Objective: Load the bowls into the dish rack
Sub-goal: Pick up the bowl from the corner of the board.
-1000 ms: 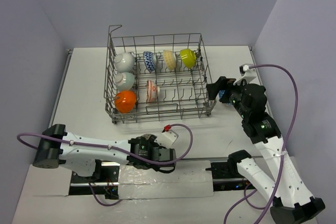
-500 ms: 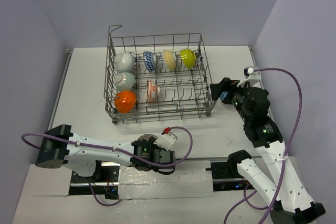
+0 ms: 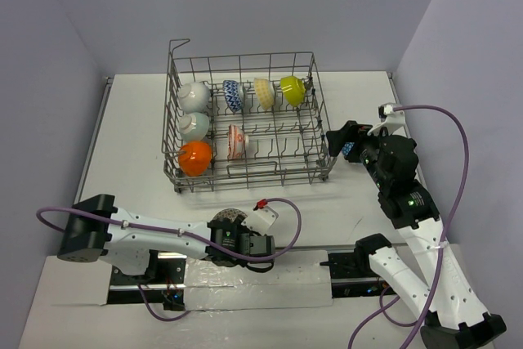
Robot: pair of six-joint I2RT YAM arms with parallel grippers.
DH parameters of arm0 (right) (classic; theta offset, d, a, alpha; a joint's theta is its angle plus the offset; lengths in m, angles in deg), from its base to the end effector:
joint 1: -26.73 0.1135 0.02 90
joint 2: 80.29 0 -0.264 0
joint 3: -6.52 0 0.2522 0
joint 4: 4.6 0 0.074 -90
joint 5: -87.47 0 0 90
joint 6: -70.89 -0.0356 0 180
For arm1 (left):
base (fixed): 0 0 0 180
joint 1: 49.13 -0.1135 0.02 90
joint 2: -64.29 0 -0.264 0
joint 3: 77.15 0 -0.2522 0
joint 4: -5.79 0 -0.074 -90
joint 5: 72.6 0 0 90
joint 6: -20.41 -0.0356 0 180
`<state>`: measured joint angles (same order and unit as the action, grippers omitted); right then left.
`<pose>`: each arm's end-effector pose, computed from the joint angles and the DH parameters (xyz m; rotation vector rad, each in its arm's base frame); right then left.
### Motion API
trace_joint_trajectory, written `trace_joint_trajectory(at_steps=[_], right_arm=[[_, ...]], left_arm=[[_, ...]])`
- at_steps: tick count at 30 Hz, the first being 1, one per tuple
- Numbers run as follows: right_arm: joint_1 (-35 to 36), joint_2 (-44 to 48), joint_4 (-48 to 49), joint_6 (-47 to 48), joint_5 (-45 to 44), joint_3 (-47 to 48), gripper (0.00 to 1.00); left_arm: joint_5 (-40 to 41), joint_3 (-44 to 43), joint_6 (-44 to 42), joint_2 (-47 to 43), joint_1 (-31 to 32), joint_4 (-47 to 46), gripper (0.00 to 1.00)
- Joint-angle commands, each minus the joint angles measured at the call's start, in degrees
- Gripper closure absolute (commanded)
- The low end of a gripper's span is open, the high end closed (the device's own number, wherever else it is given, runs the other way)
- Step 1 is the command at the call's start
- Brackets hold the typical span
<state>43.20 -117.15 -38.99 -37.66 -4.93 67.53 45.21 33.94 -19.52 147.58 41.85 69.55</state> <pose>0.1411 0.0402 0.3556 0.0630 1.7660 0.4089 0.0122 -0.2554 0.2098 0.8515 2.4754 -0.0403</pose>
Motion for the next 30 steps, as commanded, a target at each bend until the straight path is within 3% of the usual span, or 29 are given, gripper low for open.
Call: trace_joint_trajectory(at_steps=[1, 13, 23, 30], right_arm=[[-0.12, 0.56, 1.81, 0.35, -1.03, -0.22, 0.07], [-0.03, 0.83, 1.81, 0.35, -1.47, -0.22, 0.08], [0.05, 0.74, 1.90, 0.53, -1.39, -0.40, 0.09], [0.05, 0.91, 1.73, 0.62, -1.74, -0.31, 0.10]], left_arm=[[1.45, 0.23, 0.12, 1.08, 0.43, -0.34, 0.52], [2.07, 0.14, -0.23, 3.55, 0.43, -1.13, 0.57], [5.85, -1.71, 1.97, 3.38, 0.43, 2.39, 0.71], [6.47, -2.41, 1.97, 4.78, 0.43, 2.83, 0.72]])
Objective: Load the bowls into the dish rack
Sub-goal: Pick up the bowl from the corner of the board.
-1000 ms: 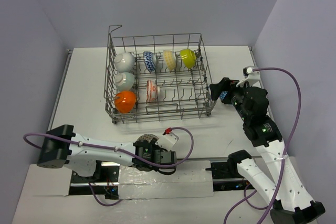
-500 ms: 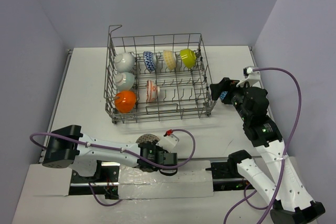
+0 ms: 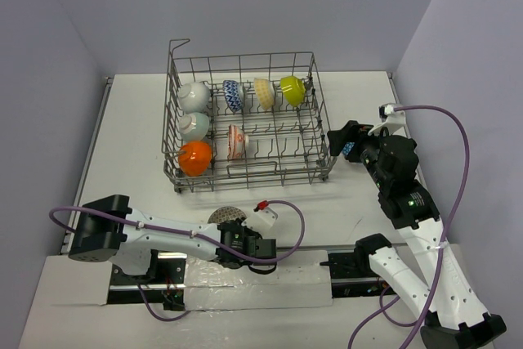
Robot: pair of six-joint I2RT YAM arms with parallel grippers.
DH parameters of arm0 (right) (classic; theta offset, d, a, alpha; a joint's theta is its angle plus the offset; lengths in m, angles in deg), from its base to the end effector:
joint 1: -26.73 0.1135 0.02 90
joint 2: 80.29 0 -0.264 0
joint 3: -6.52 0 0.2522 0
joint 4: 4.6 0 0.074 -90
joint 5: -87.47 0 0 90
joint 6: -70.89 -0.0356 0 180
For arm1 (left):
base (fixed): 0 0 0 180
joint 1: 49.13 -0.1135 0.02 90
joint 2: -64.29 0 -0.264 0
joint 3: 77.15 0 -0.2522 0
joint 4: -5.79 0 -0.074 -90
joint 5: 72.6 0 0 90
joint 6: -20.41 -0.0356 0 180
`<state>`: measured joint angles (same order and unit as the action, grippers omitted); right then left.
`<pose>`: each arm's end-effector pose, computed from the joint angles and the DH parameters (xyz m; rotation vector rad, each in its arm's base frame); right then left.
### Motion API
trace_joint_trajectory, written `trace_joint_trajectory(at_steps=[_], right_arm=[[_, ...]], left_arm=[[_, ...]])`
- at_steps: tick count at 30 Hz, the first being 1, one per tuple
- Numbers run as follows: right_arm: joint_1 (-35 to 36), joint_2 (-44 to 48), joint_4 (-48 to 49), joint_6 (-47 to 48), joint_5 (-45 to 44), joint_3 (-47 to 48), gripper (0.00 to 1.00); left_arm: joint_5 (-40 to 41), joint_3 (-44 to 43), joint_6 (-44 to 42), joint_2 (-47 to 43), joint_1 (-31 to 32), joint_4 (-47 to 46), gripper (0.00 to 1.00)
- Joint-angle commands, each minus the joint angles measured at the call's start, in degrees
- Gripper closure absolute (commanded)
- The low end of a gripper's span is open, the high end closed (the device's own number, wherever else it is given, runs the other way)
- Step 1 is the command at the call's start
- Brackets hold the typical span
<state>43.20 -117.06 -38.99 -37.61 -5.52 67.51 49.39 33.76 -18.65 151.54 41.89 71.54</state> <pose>0.1409 0.0397 0.3557 0.0698 1.7636 0.3996 0.0143 -0.2583 0.1950 0.8465 2.4354 0.1112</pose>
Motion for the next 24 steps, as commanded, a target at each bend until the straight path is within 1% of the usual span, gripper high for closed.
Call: trace_joint_trajectory(at_steps=[1, 4, 7, 10, 13, 22, 24], right_arm=[[0.05, 0.83, 1.81, 0.66, -1.15, -0.38, 0.10], [0.14, 0.91, 1.73, 0.66, -1.24, -0.38, 0.10], [0.32, 0.91, 1.81, 0.83, -1.50, -0.46, 0.10], [0.23, 0.83, 1.73, 0.66, -1.76, -0.38, 0.10], [0.41, 0.74, 1.64, 0.84, -1.85, -0.38, 0.10], [0.41, 0.91, 1.46, 1.01, -2.20, -0.38, 0.10], [0.41, 1.09, 1.29, 0.92, -2.29, -0.20, 0.10]], left_arm=[[2.29, -2.41, 1.18, 0.74, 0.47, 0.84, 0.72], [2.03, -2.76, 1.01, 0.47, 0.47, 0.66, 0.73], [2.11, -3.82, 1.44, -0.05, 0.64, 1.71, 0.80], [2.90, -5.92, 2.15, -0.75, 1.70, 3.20, 0.92], [3.43, -8.03, 2.59, -1.55, 2.58, 3.91, 1.00], [3.87, -13.74, 2.68, -1.72, 4.07, 7.51, 1.00], [5.44, -16.64, 4.34, -2.16, 5.13, 10.58, 1.00]])
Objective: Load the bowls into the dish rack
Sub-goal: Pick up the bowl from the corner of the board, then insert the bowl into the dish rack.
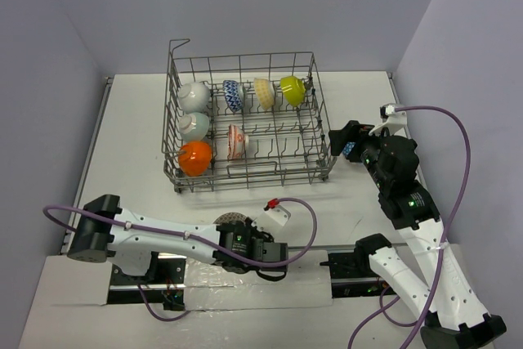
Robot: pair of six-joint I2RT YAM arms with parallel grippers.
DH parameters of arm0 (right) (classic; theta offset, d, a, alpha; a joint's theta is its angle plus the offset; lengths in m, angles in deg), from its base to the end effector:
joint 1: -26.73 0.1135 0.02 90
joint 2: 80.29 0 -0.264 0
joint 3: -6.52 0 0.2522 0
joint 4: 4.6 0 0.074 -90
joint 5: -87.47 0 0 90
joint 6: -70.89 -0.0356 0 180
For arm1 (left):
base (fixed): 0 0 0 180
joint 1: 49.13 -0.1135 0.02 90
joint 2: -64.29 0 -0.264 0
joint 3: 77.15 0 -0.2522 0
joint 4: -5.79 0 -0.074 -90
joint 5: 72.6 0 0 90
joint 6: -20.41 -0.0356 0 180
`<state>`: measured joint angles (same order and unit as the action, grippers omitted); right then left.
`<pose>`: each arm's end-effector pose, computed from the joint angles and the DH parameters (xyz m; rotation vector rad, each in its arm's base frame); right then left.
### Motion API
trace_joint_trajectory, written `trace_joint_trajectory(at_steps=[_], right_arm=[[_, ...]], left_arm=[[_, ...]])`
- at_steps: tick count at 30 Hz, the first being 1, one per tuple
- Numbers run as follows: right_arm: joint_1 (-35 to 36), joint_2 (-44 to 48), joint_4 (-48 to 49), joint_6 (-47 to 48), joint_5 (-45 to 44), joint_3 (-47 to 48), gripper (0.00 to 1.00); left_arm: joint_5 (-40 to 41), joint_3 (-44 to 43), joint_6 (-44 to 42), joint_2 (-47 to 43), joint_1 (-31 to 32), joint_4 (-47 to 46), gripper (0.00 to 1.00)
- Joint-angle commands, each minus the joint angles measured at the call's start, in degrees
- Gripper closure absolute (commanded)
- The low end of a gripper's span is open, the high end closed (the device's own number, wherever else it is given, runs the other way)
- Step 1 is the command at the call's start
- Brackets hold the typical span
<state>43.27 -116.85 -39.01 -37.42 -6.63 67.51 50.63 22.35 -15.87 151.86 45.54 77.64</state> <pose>0.1401 0.0390 0.3561 0.0800 1.7581 0.3821 -0.0033 -0.2797 0.2444 0.8174 2.3986 -0.0305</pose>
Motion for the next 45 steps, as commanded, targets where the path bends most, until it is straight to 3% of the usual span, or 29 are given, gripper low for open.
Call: trace_joint_trajectory(at_steps=[1, 8, 12, 17, 18, 19, 21, 23, 25, 29, 41, 45], right_arm=[[0.43, 0.87, 1.22, 0.73, -1.26, -0.11, 0.10], [0.69, 0.96, 0.96, 0.90, -1.44, 0.06, 0.10], [0.78, 1.05, 0.96, 0.99, -1.53, 0.06, 0.10], [0.87, 1.05, 0.52, 1.17, -1.88, 0.50, 0.10], [0.87, 1.13, 0.43, 1.17, -2.23, 0.42, 0.10], [0.87, 1.22, 0.43, 1.08, -2.40, 0.33, 0.10], [0.95, 1.49, 0.60, 0.73, -2.49, 0.15, 0.10], [1.04, 2.10, 0.95, 0.64, -2.58, -0.20, 0.10], [1.13, 2.28, 1.22, 0.55, -2.76, -0.38, 0.10], [1.31, 1.14, 0.96, 0.73, -2.23, -0.20, 0.10], [1.92, 1.22, 1.48, 0.38, -2.93, -0.81, 0.11], [2.27, 1.40, 2.01, 0.29, -2.67, -1.17, 0.11]], left_arm=[[4.99, -7.77, 3.14, -3.10, 2.00, 5.71, 1.00], [15.27, -21.57, 8.86, -9.43, 7.97, 14.68, 1.00], [21.16, -27.56, 7.82, -11.89, 9.48, 17.07, 1.00], [28.37, -29.33, -2.98, -16.37, 6.59, 8.12, 1.00], [28.46, -28.54, -6.05, -17.77, 5.62, 4.36, 1.00], [28.12, -25.14, -13.82, -21.35, 3.43, -6.47, 1.00], [23.31, -20.29, -24.03, -25.50, 0.00, -18.21, 1.00], [17.07, -13.70, -27.95, -30.69, -8.25, -32.07, 1.00], [7.23, -11.23, -29.89, -31.50, -16.66, -36.27, 1.00], [-1.49, -13.50, -31.47, -24.83, -23.30, -38.83, 1.00], [-28.46, -7.36, -26.91, -13.13, -42.72, -60.87, 1.00], [-36.21, -3.76, -20.69, -9.27, -48.78, -69.85, 1.00]])
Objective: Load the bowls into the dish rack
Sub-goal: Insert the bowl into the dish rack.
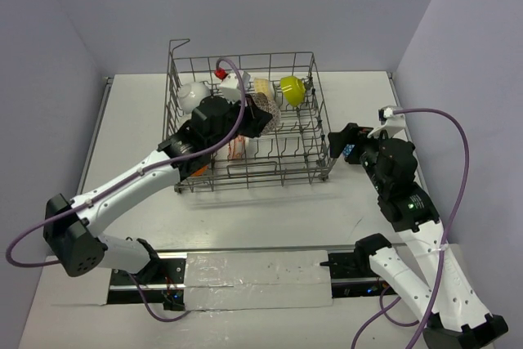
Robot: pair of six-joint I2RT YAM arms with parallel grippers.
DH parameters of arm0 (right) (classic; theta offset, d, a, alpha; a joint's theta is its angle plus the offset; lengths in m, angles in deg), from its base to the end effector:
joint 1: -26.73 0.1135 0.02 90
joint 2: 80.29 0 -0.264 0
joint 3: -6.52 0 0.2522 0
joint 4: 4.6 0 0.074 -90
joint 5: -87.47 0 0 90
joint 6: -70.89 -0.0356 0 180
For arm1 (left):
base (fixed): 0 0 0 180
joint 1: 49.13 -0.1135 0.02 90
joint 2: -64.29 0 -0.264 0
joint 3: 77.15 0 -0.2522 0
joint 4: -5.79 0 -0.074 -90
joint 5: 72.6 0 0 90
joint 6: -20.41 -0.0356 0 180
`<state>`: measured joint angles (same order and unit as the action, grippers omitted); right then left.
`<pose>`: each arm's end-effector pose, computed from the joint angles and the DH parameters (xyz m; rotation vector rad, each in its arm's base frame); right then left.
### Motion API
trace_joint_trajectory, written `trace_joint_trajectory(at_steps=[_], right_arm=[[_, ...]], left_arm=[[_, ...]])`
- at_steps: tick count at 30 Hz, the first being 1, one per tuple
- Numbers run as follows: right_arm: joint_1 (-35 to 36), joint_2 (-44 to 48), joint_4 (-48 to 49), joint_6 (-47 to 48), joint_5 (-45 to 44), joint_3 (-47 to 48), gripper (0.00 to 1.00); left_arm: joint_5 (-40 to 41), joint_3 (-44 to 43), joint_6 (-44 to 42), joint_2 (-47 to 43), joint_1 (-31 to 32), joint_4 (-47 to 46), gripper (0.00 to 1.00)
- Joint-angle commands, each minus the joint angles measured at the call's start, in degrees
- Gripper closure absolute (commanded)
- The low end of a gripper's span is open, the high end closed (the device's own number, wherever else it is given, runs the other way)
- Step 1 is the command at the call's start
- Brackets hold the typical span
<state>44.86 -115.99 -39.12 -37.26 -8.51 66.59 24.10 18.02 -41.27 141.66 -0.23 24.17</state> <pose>0.1371 0.0410 0.3523 0.0772 1.7599 0.3712 0.2133 -0.2382 0.3831 0.2415 1.8283 -0.8646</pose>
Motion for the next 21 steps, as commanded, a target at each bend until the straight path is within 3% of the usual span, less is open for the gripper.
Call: trace_joint_trajectory(at_steps=[1, 5, 11, 21], right_arm=[[0.68, 0.11, 2.12, 0.13, -0.79, -0.25, 0.11], [0.59, -0.60, 1.95, 0.13, -0.61, -0.07, 0.11], [0.85, 0.11, 1.85, 0.22, -0.97, -0.07, 0.11], [1.29, -0.86, 1.85, 0.31, -0.70, -0.07, 0.11]], left_arm=[[-11.43, 1.01, 6.21, 1.82, -3.72, -17.97, 1.00], [-19.69, 6.19, 14.28, 6.03, -6.36, -33.40, 1.00], [-19.01, 11.64, 19.84, 9.99, -6.89, -47.22, 1.00], [-16.54, 15.17, 22.13, 12.55, -6.98, -54.27, 1.00]])
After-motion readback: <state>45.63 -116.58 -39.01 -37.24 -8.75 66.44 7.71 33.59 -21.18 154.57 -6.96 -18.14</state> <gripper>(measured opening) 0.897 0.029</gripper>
